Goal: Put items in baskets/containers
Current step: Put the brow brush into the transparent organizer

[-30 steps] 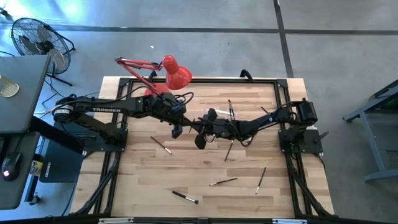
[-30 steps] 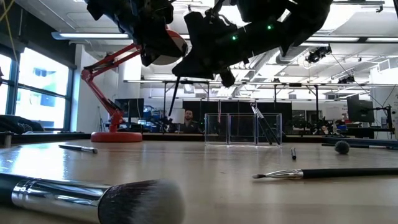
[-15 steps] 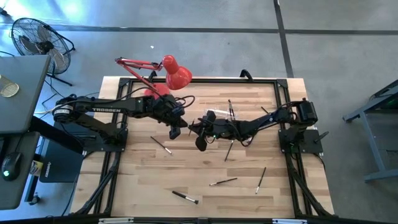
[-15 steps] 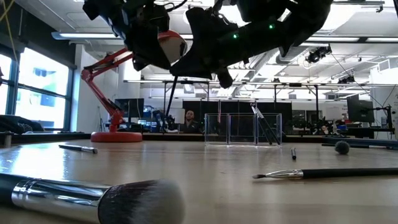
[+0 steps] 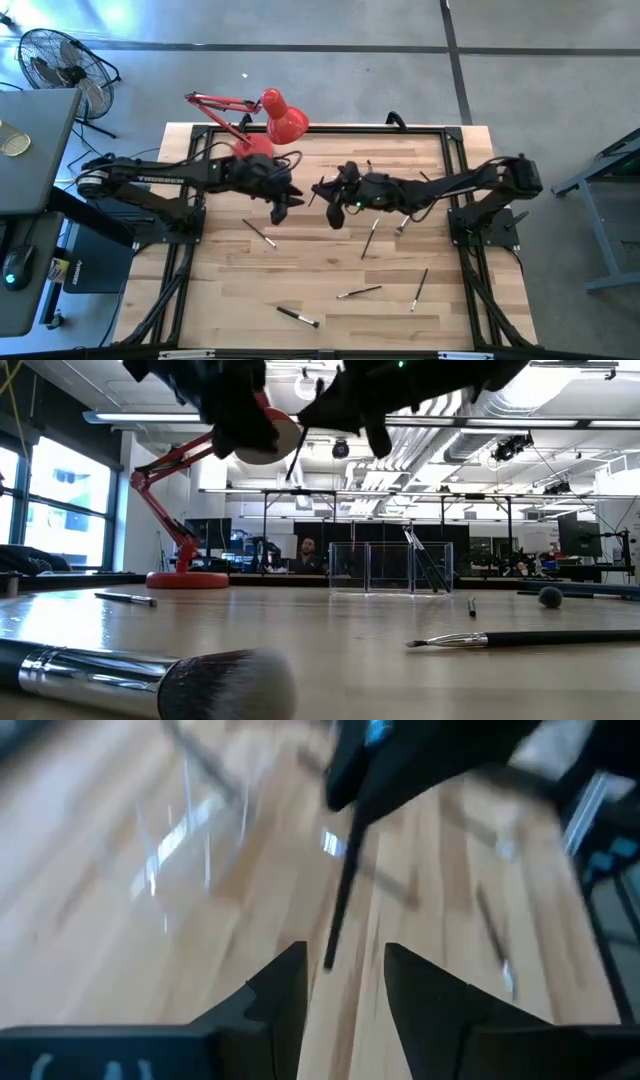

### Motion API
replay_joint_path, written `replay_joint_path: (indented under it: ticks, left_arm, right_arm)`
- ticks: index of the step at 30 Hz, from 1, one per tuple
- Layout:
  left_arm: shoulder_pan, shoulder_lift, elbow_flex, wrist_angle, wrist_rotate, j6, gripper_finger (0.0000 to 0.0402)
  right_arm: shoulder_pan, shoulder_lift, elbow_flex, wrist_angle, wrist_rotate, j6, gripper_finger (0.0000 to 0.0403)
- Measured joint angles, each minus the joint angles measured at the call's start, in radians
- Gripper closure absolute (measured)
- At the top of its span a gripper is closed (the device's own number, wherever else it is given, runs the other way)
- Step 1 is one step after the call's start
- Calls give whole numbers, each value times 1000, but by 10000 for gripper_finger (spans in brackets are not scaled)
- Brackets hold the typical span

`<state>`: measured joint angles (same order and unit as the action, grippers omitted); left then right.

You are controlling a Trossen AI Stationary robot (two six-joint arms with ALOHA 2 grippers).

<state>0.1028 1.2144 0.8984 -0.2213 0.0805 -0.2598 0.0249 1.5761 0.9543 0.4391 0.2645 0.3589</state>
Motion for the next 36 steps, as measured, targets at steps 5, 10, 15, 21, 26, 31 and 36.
replay_joint_path:
  ticks: [5,10,15,21,26,31,36]
  left_arm:
    - [-33,-41,-120,324,-45,-49,269]
    - [-31,-8,-142,380,-40,-83,269]
    - [-31,24,-141,471,-11,-82,269]
    - [-31,67,-143,489,13,-95,269]
    - [-31,96,-143,558,33,-120,269]
    - [-31,116,-143,576,45,-121,269]
    - [-31,116,-143,579,45,-121,269]
  right_arm:
    - [-1,-56,0,-104,-44,0,388]
    - [-1,-58,-1,-108,-112,25,390]
    - [-1,-47,6,-127,-123,27,390]
    - [-1,-47,7,-122,-122,23,390]
    - [-1,-47,7,-122,-122,25,390]
    - [-1,-47,7,-121,-115,26,390]
    - [-1,-47,8,-121,-112,34,385]
